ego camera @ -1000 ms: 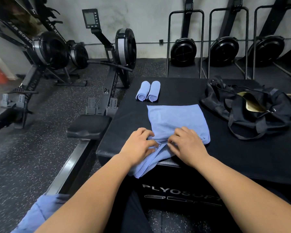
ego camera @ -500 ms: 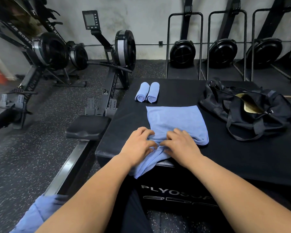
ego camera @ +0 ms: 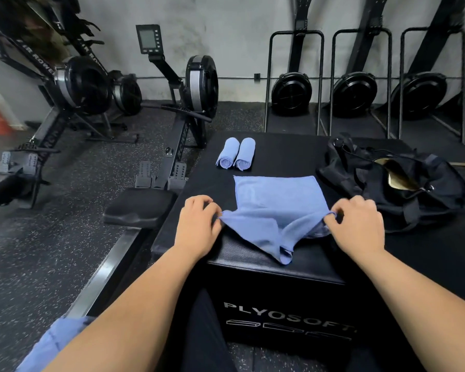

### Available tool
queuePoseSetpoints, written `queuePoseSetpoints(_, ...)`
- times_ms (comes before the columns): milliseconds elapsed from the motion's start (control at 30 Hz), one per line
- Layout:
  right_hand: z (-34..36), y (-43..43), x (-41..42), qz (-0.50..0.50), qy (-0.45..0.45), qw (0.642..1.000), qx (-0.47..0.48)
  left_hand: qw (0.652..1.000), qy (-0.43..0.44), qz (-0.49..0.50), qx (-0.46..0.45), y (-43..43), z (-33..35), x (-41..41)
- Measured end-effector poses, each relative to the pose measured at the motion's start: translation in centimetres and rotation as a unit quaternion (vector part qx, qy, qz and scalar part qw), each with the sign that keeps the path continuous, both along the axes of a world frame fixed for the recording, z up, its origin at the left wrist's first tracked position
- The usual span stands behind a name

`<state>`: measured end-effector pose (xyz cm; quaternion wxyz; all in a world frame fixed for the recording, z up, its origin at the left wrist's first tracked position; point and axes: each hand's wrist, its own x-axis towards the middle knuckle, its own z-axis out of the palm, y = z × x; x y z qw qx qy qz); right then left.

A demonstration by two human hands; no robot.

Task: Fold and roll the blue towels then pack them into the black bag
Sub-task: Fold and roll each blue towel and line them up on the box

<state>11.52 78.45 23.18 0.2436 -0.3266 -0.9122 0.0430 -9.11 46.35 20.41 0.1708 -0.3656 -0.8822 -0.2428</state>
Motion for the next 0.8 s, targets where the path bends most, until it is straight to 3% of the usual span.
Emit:
queuePoseSetpoints(100,-1.7,1.2,1.6,0.05,-0.078,0.994,0.054,0.996,0.022,-0.061,-0.065,1.2,-0.3,1.4)
queuePoseSetpoints(267,-2.4,-1.1,1.4,0.256,-0.029,0.945,0.201,0.953,0.111,-0.236,-0.155,4.0,-0.5,4.0)
queuePoseSetpoints(367,-3.2,-2.3,0.9,0.32,-0.04,0.919,0.229,0.946,0.12,-0.245,-0.172,5.0,-1.7,4.1)
queuePoseSetpoints(467,-3.5,-2.5,0.5,0.322,-0.033,0.913,0.248,0.957,0.107,-0.218,-0.158,5.4,-2.2,4.0)
queuePoseSetpoints(667,-3.6,-2.1,-0.1,0.305,0.012,0.933,0.191,0.974,0.029,-0.165,-0.15,6.3,-1.7,3.6)
queuePoseSetpoints(800,-2.2,-2.1,0.0,0.251,0.014,0.965,0.075,0.975,0.023,-0.15,-0.163,7.0,-2.1,3.3)
